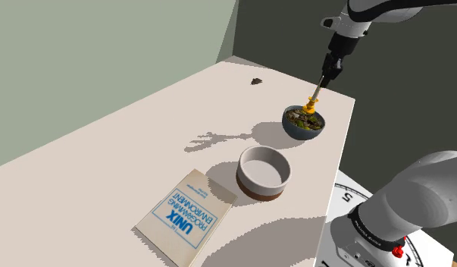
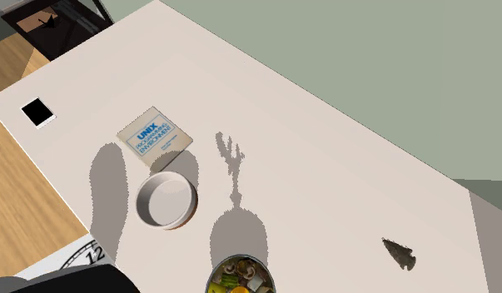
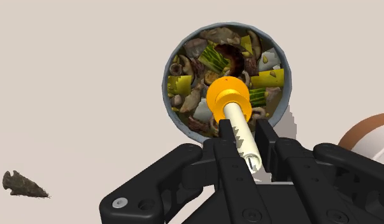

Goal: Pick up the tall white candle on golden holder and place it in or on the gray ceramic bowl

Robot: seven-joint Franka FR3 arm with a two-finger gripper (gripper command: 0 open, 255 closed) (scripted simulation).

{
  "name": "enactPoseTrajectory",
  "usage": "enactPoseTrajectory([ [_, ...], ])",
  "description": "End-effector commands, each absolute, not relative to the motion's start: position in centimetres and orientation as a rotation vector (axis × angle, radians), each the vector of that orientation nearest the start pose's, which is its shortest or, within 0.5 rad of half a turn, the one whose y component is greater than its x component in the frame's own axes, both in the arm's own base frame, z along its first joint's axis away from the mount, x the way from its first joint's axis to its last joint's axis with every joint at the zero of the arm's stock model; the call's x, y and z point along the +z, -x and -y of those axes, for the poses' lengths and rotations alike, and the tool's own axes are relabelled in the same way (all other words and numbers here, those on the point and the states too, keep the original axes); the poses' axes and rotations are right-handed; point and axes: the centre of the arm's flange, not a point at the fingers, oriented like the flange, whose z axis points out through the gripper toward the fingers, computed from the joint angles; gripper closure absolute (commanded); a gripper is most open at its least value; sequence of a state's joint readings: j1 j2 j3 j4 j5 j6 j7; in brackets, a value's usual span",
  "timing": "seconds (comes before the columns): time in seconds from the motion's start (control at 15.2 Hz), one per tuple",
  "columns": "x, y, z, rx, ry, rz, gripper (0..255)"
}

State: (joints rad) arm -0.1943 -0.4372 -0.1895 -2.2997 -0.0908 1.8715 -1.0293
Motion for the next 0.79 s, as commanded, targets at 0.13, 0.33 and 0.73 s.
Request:
enactPoseTrajectory([
  [0.13, 49.1, -38.7, 17.2, 0.003, 2.964, 1.065, 255],
  [0.33, 48.3, -38.7, 17.2, 0.003, 2.964, 1.065, 255],
  [0.73, 48.3, -38.7, 17.2, 0.003, 2.964, 1.065, 255],
])
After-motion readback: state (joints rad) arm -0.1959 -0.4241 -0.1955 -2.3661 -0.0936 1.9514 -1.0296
